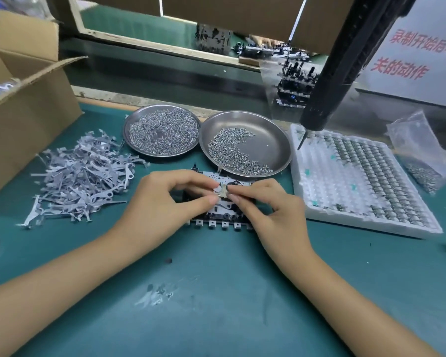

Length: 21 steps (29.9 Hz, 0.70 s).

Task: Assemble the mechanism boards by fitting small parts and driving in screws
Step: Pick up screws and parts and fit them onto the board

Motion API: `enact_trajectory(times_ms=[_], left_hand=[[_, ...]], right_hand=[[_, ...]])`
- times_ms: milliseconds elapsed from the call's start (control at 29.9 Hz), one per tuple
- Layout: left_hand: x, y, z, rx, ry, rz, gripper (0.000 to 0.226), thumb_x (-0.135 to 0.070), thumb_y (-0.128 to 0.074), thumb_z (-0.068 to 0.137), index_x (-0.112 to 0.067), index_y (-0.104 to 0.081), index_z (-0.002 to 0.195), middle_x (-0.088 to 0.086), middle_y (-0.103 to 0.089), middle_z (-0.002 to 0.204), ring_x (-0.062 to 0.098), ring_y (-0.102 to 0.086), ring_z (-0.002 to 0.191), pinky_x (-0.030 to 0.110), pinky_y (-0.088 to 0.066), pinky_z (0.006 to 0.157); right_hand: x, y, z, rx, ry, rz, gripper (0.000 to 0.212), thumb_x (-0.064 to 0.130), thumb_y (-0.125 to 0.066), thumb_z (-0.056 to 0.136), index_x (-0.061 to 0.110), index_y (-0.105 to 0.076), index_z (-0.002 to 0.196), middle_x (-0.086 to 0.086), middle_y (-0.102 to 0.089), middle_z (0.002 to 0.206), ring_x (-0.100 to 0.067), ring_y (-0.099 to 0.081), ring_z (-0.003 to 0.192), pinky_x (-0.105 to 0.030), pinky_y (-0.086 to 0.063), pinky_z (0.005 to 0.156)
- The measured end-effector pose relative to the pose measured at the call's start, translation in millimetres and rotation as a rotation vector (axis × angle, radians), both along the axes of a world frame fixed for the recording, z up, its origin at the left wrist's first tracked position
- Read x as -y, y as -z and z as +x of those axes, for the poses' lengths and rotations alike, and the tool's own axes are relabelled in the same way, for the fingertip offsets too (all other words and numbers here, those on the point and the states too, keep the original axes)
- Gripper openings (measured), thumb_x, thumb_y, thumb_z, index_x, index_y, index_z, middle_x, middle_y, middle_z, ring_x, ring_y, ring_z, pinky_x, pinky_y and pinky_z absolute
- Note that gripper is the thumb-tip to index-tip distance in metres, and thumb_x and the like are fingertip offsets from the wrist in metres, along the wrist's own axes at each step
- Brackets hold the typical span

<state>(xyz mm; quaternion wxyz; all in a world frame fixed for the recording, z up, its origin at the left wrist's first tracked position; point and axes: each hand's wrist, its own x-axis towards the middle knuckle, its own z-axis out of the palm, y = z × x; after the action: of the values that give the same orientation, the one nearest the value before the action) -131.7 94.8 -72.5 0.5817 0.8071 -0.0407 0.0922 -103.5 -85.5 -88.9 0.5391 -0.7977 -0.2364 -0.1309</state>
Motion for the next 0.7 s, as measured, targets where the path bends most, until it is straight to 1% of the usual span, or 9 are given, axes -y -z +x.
enact_trajectory(times_ms=[100, 167, 267, 301, 401, 501, 534, 634, 701], left_hand=[[-2.0, -1.2, 0.1, -0.054, 0.036, 0.016, 0.017, -0.013, -0.078, 0.074, -0.027, -0.074, 0.082, -0.009, -0.073, 0.073, 0.001, -0.068, 0.070, 0.013, -0.051, 0.070], [-3.6, -2.8, 0.1, -0.056, 0.040, 0.030, 0.018, -0.011, -0.077, 0.075, -0.027, -0.074, 0.082, -0.008, -0.073, 0.073, 0.003, -0.068, 0.070, 0.014, -0.051, 0.070], [-6.6, -5.3, -0.3, -0.080, 0.045, 0.043, 0.019, -0.012, -0.076, 0.075, -0.029, -0.074, 0.083, -0.006, -0.074, 0.073, 0.006, -0.070, 0.072, 0.023, -0.056, 0.076], [-7.4, -5.7, -0.6, -0.085, 0.051, 0.050, 0.019, -0.012, -0.076, 0.075, -0.029, -0.074, 0.083, -0.007, -0.074, 0.074, 0.005, -0.070, 0.073, 0.026, -0.056, 0.078], [-9.2, -5.7, -0.8, -0.087, 0.050, 0.075, 0.018, -0.014, -0.077, 0.074, -0.029, -0.074, 0.084, -0.009, -0.074, 0.074, 0.003, -0.069, 0.074, 0.027, -0.055, 0.079], [-10.2, -4.6, -1.3, -0.096, 0.037, 0.080, 0.018, -0.023, -0.079, 0.070, -0.031, -0.073, 0.085, -0.012, -0.073, 0.074, 0.001, -0.069, 0.077, 0.030, -0.054, 0.082], [-10.3, -4.1, -1.4, -0.095, 0.036, 0.083, 0.018, -0.025, -0.080, 0.069, -0.032, -0.073, 0.085, -0.012, -0.073, 0.074, 0.000, -0.069, 0.077, 0.029, -0.054, 0.083], [-9.7, -2.8, -2.4, -0.075, 0.034, 0.090, 0.019, -0.026, -0.081, 0.067, -0.031, -0.073, 0.084, -0.014, -0.073, 0.074, -0.001, -0.069, 0.077, 0.022, -0.053, 0.081], [-9.5, -2.6, -2.5, -0.075, 0.042, 0.083, 0.019, -0.026, -0.081, 0.067, -0.031, -0.073, 0.083, -0.012, -0.073, 0.074, 0.001, -0.069, 0.076, 0.021, -0.052, 0.081]], right_hand=[[0.6, -1.1, -2.3, 0.068, -0.020, -0.042, 0.018, 0.004, -0.070, 0.082, 0.012, -0.075, 0.097, 0.016, -0.065, 0.082, -0.005, -0.059, 0.080, -0.015, -0.045, 0.076], [0.6, -1.3, -3.4, 0.110, -0.041, -0.066, 0.017, 0.004, -0.068, 0.082, 0.009, -0.075, 0.097, 0.012, -0.067, 0.080, -0.007, -0.058, 0.076, -0.016, -0.045, 0.074], [0.1, -0.7, -5.1, 0.165, -0.076, -0.138, 0.015, 0.006, -0.070, 0.080, 0.007, -0.075, 0.095, 0.001, -0.068, 0.075, -0.010, -0.055, 0.074, -0.018, -0.045, 0.071], [0.3, -0.6, -5.3, 0.179, -0.086, -0.157, 0.016, 0.007, -0.071, 0.079, 0.008, -0.075, 0.095, 0.000, -0.069, 0.076, -0.012, -0.055, 0.075, -0.018, -0.045, 0.072], [1.5, 0.3, -4.9, 0.204, -0.108, -0.198, 0.021, 0.004, -0.076, 0.075, 0.008, -0.074, 0.095, 0.000, -0.071, 0.079, -0.016, -0.057, 0.078, -0.022, -0.048, 0.073], [2.3, 2.1, -4.6, 0.233, -0.109, -0.233, 0.020, 0.002, -0.076, 0.075, 0.008, -0.075, 0.094, 0.001, -0.071, 0.078, -0.012, -0.053, 0.078, -0.018, -0.046, 0.073], [2.1, 2.7, -4.8, 0.242, -0.107, -0.241, 0.019, 0.003, -0.075, 0.076, 0.008, -0.075, 0.094, 0.001, -0.070, 0.077, -0.012, -0.053, 0.078, -0.017, -0.045, 0.072], [1.3, 3.8, -5.6, 0.255, -0.097, -0.239, 0.018, 0.002, -0.074, 0.076, 0.008, -0.075, 0.093, 0.001, -0.069, 0.076, -0.012, -0.053, 0.078, -0.012, -0.043, 0.070], [0.8, 4.1, -6.4, 0.259, -0.084, -0.242, 0.019, 0.001, -0.074, 0.076, 0.008, -0.074, 0.094, 0.003, -0.069, 0.077, -0.013, -0.054, 0.078, -0.011, -0.042, 0.070]])
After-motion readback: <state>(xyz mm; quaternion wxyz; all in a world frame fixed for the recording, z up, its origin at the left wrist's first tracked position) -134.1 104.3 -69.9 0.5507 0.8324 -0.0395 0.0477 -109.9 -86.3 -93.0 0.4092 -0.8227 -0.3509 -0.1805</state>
